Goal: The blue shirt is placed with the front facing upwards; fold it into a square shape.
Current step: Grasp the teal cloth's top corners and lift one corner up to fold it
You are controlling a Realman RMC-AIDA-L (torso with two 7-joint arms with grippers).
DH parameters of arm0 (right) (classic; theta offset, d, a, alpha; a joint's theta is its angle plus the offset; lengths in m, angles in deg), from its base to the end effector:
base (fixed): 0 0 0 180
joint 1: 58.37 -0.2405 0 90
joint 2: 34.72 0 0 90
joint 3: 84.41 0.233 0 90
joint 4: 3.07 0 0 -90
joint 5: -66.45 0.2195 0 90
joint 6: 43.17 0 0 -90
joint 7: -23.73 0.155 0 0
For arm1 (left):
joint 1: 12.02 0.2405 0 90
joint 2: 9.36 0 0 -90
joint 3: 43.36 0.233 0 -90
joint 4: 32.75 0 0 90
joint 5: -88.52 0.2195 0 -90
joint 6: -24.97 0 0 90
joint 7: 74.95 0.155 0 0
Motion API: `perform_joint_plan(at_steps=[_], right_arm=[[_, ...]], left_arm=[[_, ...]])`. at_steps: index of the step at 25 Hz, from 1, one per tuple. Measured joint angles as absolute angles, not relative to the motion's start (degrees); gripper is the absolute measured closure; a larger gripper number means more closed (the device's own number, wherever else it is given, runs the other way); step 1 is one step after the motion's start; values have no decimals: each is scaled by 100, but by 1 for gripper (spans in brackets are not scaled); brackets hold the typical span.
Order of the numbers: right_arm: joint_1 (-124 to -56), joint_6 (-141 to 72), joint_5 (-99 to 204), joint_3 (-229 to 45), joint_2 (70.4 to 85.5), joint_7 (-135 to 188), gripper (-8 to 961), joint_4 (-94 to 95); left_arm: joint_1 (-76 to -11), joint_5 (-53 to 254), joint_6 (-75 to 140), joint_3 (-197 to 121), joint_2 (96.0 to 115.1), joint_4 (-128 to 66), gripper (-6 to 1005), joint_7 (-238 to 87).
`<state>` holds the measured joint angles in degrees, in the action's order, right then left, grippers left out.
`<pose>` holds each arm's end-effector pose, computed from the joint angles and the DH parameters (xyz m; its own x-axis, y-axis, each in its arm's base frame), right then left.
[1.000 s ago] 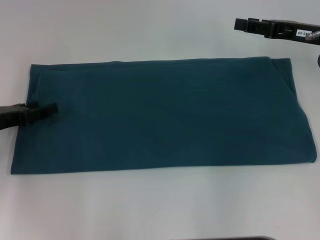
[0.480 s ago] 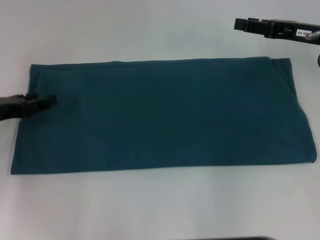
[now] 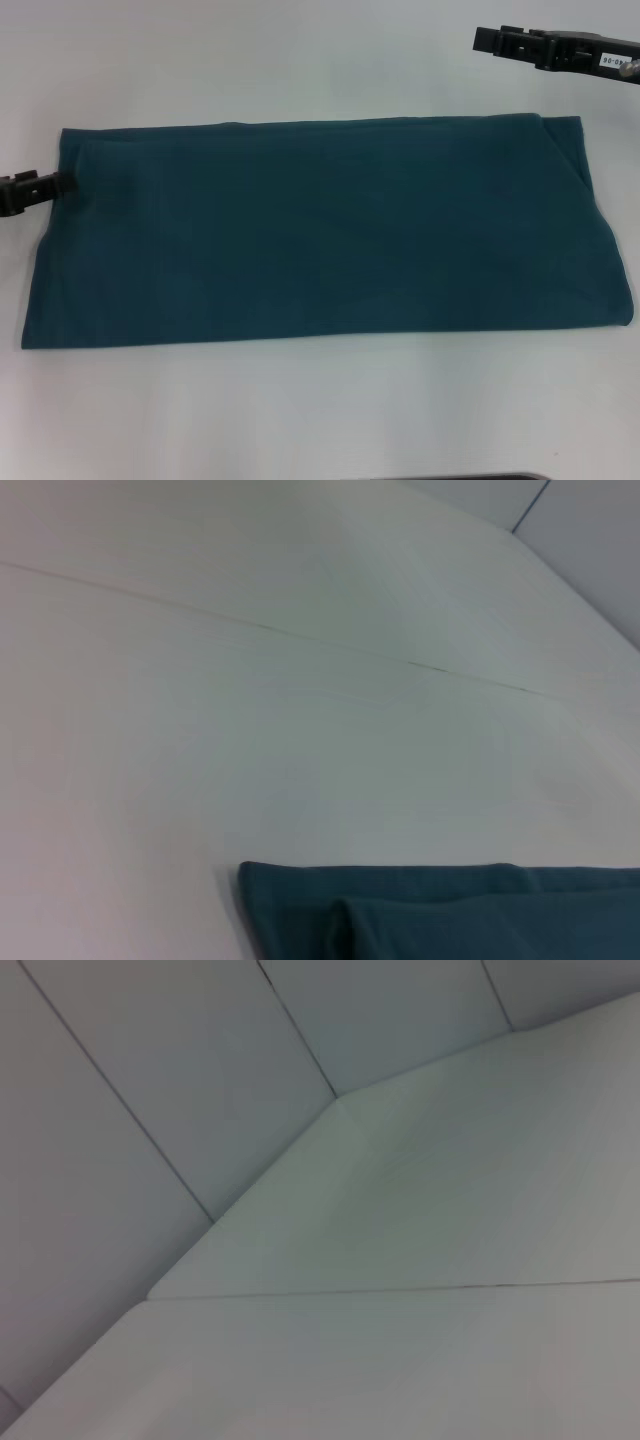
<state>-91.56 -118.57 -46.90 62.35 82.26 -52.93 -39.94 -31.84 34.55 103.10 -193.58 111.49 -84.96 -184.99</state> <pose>0.2648 0.3813 0.0377 0.4830 -0.5841 -0.6524 -0.8322 -0.5379 -0.1345 -0.3401 0.3118 0.0609 0.4208 0.7047 0.5713 0.9072 -0.3275 -0.2642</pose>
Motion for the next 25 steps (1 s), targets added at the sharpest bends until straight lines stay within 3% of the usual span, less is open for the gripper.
perform_joint_plan(at_steps=[9,20,25], right_arm=[[-9108,-12026,-4820,6103,8173,-5319,375,-3990],[-8848,-12395,-4961,5907,8064,-5418,252,-4089],[-8814,-12462,-5073,5871,8035,-5439,194,-4092]], left_arm=[[-3179,3459,10446,-19365,11032,-8504,301,-18805],[-3176,3497,10607,-19363,10923,-8505,296,-19116],[-3207,3521,10609,-19315,10889,-8494,115,-19154]])
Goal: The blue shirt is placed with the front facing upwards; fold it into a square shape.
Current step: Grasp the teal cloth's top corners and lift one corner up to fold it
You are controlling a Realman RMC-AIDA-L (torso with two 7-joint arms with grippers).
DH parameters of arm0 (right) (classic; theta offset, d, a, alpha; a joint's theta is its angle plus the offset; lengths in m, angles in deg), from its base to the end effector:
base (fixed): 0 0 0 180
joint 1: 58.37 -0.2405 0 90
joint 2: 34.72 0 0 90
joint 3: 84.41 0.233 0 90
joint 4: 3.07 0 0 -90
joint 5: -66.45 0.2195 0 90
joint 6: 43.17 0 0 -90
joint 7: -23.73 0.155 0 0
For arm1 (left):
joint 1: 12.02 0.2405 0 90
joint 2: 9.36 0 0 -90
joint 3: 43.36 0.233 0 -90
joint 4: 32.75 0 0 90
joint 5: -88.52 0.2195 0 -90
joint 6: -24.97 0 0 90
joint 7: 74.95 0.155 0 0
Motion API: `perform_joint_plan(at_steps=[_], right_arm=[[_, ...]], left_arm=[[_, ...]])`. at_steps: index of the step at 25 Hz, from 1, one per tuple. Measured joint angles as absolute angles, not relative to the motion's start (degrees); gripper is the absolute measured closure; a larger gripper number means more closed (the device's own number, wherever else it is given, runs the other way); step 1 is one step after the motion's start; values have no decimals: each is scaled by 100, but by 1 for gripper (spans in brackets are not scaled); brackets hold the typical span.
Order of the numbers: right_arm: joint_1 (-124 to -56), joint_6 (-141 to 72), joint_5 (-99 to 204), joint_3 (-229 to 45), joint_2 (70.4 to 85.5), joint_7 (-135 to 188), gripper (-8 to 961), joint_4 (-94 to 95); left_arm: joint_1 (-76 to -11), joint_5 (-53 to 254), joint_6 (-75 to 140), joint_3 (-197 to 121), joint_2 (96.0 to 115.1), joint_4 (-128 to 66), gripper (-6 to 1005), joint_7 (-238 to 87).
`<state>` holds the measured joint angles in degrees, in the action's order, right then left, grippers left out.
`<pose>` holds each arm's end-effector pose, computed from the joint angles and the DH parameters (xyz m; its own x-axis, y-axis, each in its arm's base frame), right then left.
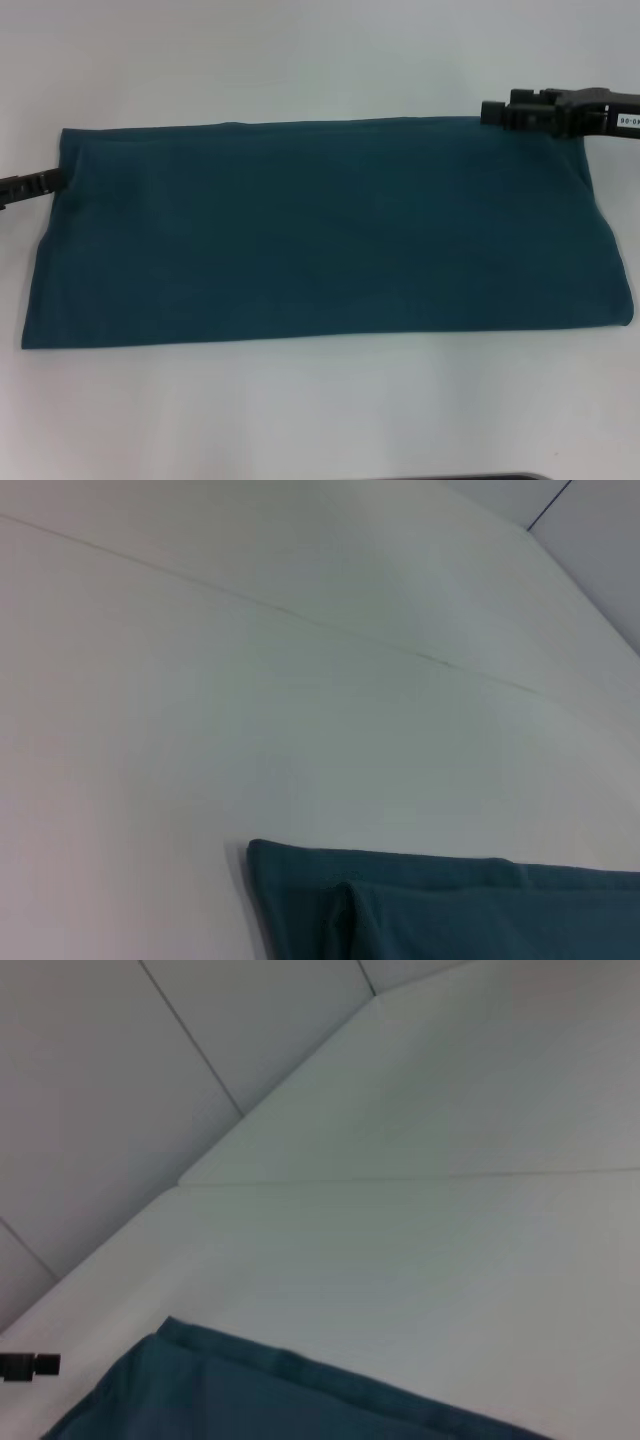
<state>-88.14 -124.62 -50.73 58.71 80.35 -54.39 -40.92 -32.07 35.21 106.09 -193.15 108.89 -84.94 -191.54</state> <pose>0.2830 0.3522 0.0361 0.5628 -0.6341 -0.5302 -0.7933 -0.5947 -0.1308 -0.3411 0.3104 0.0746 0.3480 0.7497 0.5629 0.9375 -0.2774 -0.2102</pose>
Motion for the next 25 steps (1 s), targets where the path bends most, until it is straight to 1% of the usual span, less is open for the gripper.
perform_joint_plan(at_steps=[3,14,19,25], right_arm=[[-8817,-12535,-5209,5847,8029,-5444,158,-4098],[-8865,-12771,-5300,5817,8024,-5422,164,-4115],[-8959,-12773,-5310,5798,8066,-5445,163,-4115],[-9008,-12743,-5291,5817,8074,-5448,170,-4114]], left_arm=[[-3215,3532,10610,-19301,10877,-8497,108,-19158],[-3253,3771,10587,-19295,10834,-8500,99,-19167],[-3332,4064,10562,-19296,10832,-8448,99,-19281],[-3480,4440,10609,-19289,10832,-8451,100,-19547]])
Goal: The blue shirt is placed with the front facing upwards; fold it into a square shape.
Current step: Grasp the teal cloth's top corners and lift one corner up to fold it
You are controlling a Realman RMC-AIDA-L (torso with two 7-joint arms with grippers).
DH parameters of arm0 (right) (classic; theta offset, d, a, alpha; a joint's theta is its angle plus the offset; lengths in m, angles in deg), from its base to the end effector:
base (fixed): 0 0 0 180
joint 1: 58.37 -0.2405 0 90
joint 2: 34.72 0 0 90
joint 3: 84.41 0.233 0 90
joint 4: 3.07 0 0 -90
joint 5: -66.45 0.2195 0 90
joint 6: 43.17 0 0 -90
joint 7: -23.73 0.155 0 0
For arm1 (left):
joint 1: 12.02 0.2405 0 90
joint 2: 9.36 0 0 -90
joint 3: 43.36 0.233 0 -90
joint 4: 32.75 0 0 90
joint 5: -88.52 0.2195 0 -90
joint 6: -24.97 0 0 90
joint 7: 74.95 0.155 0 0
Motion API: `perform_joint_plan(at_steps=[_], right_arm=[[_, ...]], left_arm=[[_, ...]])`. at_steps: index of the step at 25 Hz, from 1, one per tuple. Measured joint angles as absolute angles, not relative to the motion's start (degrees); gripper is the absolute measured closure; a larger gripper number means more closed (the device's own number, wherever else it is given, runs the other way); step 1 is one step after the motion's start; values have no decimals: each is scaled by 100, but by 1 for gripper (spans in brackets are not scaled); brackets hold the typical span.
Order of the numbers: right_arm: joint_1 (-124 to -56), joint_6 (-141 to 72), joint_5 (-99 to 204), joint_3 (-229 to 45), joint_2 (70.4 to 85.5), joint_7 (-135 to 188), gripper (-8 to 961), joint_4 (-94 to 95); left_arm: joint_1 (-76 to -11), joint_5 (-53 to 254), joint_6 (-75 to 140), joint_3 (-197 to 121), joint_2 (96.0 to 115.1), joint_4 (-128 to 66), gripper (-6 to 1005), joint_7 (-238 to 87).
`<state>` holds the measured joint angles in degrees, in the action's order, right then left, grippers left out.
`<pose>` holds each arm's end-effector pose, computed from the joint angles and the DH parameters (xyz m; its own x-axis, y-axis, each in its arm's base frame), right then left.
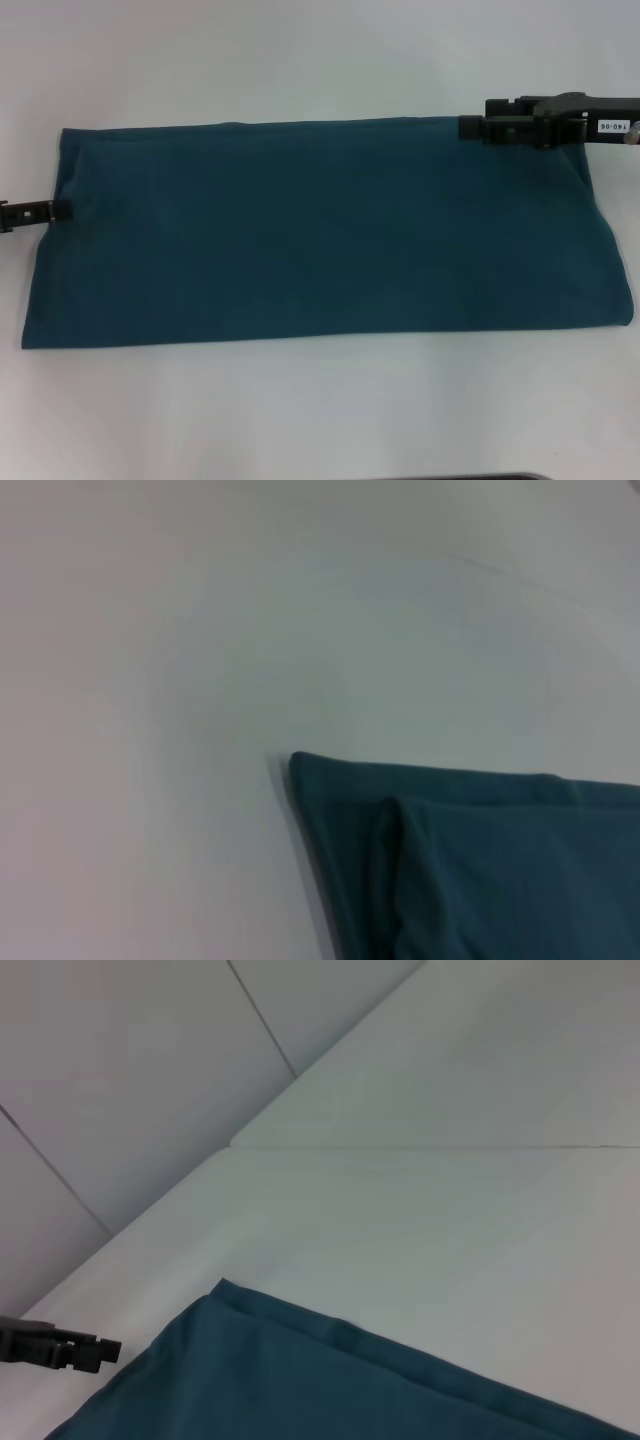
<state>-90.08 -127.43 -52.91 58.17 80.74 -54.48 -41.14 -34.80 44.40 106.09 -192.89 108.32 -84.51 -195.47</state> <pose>0.2684 0.3523 0.0282 0.6048 -0.6327 -0.4836 -0.7548 -0.6490 -0.0949 -0.3463 0.3128 0.0683 0.3395 0.8246 0.4526 0.9354 -0.2453 -0.2547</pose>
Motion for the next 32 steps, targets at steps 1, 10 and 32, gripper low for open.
perform_joint_plan(at_steps=[1,10,32], right_arm=[[-9010,-12743,-5288,5821,8074,-5448,170,-4114],[-9011,-12780,-5270,5844,8068,-5410,173,-4235],[-9008,-12740,-5214,5912,8067,-5431,174,-4263]], left_arm=[[-3508,4495,10613,-19283,10828,-8450,100,-19584],[-3894,5068,10856,-19147,10695,-8435,99,-19997],[-4199,5622,10989,-19061,10656,-8401,99,-20378]])
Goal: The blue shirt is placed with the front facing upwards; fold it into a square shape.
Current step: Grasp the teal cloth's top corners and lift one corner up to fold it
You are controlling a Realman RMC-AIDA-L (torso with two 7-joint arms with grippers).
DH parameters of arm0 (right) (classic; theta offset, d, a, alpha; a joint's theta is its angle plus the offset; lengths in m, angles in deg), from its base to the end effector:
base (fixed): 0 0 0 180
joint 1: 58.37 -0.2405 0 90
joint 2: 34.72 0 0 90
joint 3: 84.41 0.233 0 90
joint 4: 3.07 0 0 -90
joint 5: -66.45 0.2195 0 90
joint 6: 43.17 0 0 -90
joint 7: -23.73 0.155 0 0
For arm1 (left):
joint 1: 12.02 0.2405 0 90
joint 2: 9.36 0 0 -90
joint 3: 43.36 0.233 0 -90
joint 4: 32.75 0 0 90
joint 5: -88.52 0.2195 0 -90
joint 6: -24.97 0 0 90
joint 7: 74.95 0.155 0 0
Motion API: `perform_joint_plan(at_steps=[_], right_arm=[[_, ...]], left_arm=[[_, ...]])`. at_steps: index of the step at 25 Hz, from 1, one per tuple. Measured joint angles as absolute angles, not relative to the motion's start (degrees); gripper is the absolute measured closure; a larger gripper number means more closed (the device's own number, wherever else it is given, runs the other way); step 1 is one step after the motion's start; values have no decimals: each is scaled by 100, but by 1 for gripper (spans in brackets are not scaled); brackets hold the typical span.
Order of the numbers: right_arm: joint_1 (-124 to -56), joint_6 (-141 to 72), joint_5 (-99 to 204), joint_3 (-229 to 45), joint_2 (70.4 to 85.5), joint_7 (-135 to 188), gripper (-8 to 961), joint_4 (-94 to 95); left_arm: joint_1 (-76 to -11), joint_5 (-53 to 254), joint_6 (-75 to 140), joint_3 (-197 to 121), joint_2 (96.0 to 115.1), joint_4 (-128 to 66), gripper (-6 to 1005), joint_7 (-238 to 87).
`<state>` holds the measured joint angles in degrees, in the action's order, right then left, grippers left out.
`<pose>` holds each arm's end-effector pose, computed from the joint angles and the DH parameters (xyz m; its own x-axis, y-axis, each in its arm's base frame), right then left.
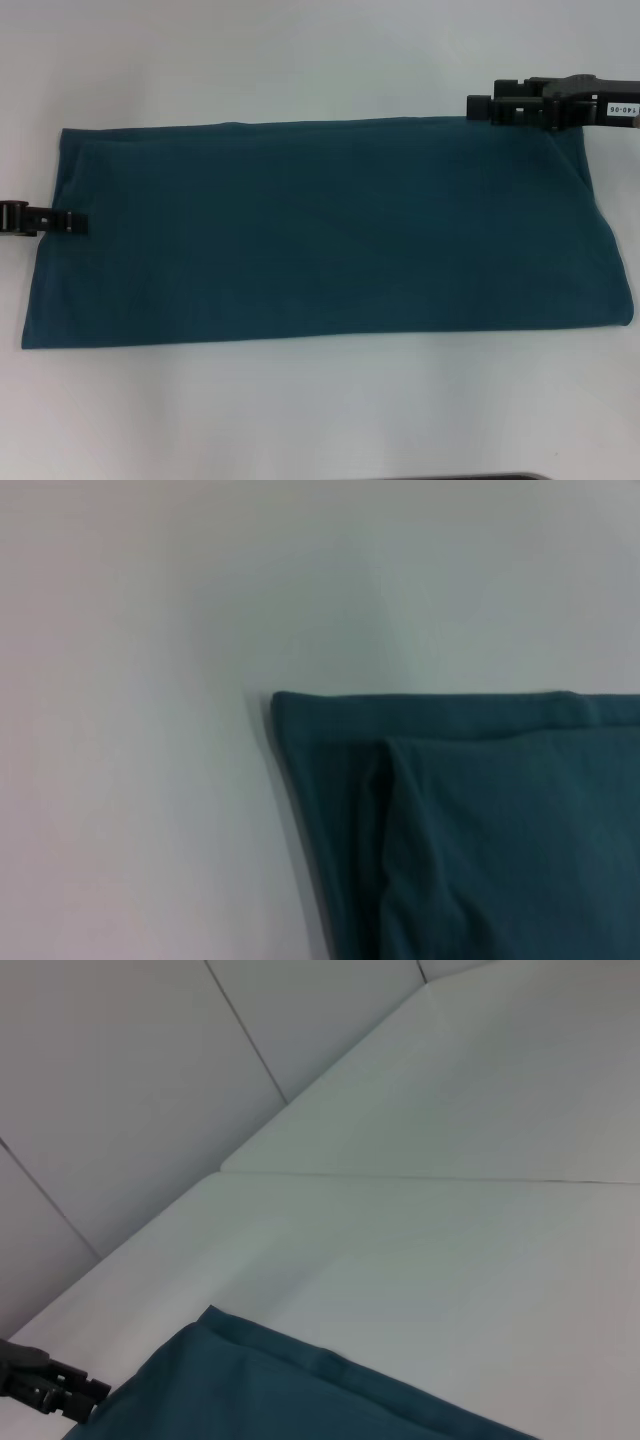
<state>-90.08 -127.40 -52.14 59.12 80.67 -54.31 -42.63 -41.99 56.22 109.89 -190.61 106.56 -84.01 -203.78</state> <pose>0.2661 0.3573 0.0375 0.6062 -0.6106 -0.5097 -0.7515 -0.6494 -0.1158 -0.3278 0.3317 0.0661 0.3325 0.9040 0.2689 0.9216 -0.2509 -0.2960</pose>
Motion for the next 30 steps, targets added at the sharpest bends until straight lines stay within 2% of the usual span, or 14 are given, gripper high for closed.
perform_joint_plan(at_steps=[30], right_arm=[[-8966,-12725,-5193,5912,8049,-5458,174,-4261]], left_arm=[[-4407,5565,11437,-18847,10699,-8434,113,-20327]])
